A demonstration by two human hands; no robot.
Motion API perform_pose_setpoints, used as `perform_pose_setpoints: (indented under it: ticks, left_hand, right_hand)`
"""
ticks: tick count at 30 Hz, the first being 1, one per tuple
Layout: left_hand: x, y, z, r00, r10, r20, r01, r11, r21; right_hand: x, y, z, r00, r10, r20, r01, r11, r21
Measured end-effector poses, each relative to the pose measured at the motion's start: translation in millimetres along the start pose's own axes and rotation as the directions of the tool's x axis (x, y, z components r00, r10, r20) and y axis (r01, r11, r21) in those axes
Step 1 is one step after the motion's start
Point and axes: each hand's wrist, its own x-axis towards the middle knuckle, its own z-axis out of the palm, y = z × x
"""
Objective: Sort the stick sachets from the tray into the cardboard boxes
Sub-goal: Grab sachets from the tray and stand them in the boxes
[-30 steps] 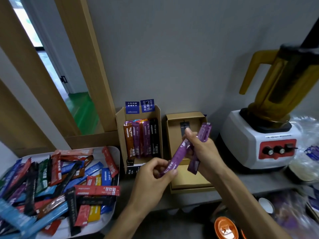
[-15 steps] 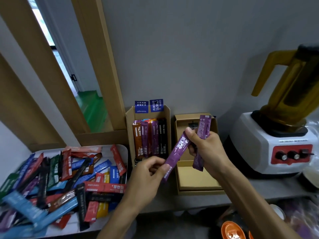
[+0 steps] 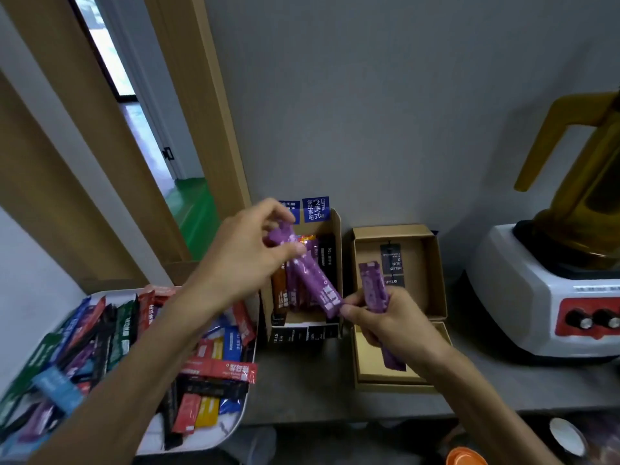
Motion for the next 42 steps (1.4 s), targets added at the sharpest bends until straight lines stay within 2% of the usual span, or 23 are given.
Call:
perform_pose_setpoints:
  ticks: [1, 4, 6, 8, 11, 20, 22, 24, 26, 29, 31, 32, 34, 35, 36, 37, 38, 39, 42]
  left_hand:
    - [15.2, 0.1, 1.1, 1.000, 0.018, 0.001, -0.018, 0.996, 0.085]
    - [46.0, -11.0, 22.4, 0.984, 0.015, 0.180, -0.088, 0.910, 0.406]
    - [52.4, -29.2, 44.5, 0.972, 0.019, 0.234, -0.140, 0.849, 0.510]
    - [50.5, -46.8, 63.7, 0.970, 0.032, 0.239, -0.149, 0.859, 0.490]
    - [49.7, -63.7, 79.7, 0.983, 0.079, 0.163, -0.146, 0.879, 0.455]
    - [45.7, -73.5, 93.0, 0.985, 0.174, -0.012, -0.127, 0.763, 0.634]
    - [37.2, -73.3, 98.5, 0.975, 0.224, 0.011, -0.169, 0.700, 0.694]
    - [27.9, -74.3, 105.3, 0.957, 0.278, 0.078, -0.223, 0.541, 0.811]
    - [21.1, -76.6, 111.0, 0.951, 0.286, 0.116, -0.237, 0.432, 0.870]
    - [21.2, -79.0, 116.4, 0.948, 0.295, 0.120, -0.235, 0.392, 0.889]
    - [21.3, -76.9, 116.2, 0.946, 0.295, 0.133, -0.245, 0.384, 0.890]
    - [19.2, -73.9, 113.8, 0.948, 0.292, 0.123, -0.241, 0.411, 0.879]
    - [10.2, -62.9, 106.7, 0.950, 0.300, 0.083, -0.241, 0.539, 0.807]
    - [4.2, -54.4, 101.3, 0.954, 0.294, 0.064, -0.255, 0.673, 0.694]
    - [-2.5, -41.2, 94.8, 0.969, 0.243, 0.053, -0.237, 0.838, 0.492]
    - [-8.5, -26.5, 89.4, 0.981, 0.176, 0.080, -0.190, 0.955, 0.230]
    - [-12.3, -12.4, 85.4, 0.981, 0.128, 0.144, -0.129, 0.992, -0.004]
    - [-14.0, -1.5, 83.3, 0.969, 0.113, 0.219, -0.085, 0.987, -0.135]
    - [-15.1, 9.6, 79.5, 0.930, 0.137, 0.340, -0.054, 0.969, -0.242]
  right_hand:
    - [0.6, 3.1, 3.2, 1.000, 0.019, -0.014, -0.020, 1.000, -0.007]
    - [-0.7, 13.9, 3.4, 0.984, 0.044, -0.171, -0.037, 0.998, 0.045]
    - [-4.3, 19.8, -1.5, 0.967, 0.058, -0.248, -0.044, 0.997, 0.063]
    - [-8.2, 24.4, -5.8, 0.960, 0.061, -0.272, -0.048, 0.997, 0.056]
    - [-13.3, 31.5, -9.9, 0.957, 0.077, -0.280, -0.066, 0.997, 0.049]
    - [-21.3, 43.8, -12.1, 0.952, 0.118, -0.283, -0.083, 0.988, 0.133]
    - [-21.1, 46.4, -12.7, 0.944, 0.149, -0.294, -0.086, 0.972, 0.219]
    - [-20.1, 49.0, -12.9, 0.929, 0.223, -0.294, -0.106, 0.925, 0.364]
    - [-20.2, 50.7, -13.1, 0.921, 0.284, -0.265, -0.138, 0.877, 0.461]
    - [-21.3, 50.1, -13.2, 0.942, 0.273, -0.197, -0.132, 0.838, 0.529]
    - [-22.4, 47.1, -13.1, 0.955, 0.217, -0.202, -0.081, 0.848, 0.524]
    - [-23.1, 45.1, -13.1, 0.959, 0.179, -0.220, -0.043, 0.859, 0.511]
    - [-25.6, 41.0, -13.3, 0.964, 0.104, -0.245, 0.025, 0.881, 0.473]
    - [-27.6, 38.2, -12.9, 0.968, 0.063, -0.242, 0.053, 0.894, 0.446]
    - [-29.5, 35.6, -11.9, 0.972, 0.031, -0.232, 0.071, 0.905, 0.419]
    - [-31.3, 32.8, -10.2, 0.976, 0.007, -0.216, 0.081, 0.915, 0.395]
    - [-32.7, 29.7, -7.3, 0.980, -0.017, -0.198, 0.091, 0.925, 0.369]
    - [-33.0, 26.3, -3.4, 0.983, -0.039, -0.179, 0.099, 0.936, 0.338]
    - [-31.7, 17.2, 8.0, 0.992, -0.074, -0.107, 0.102, 0.952, 0.288]
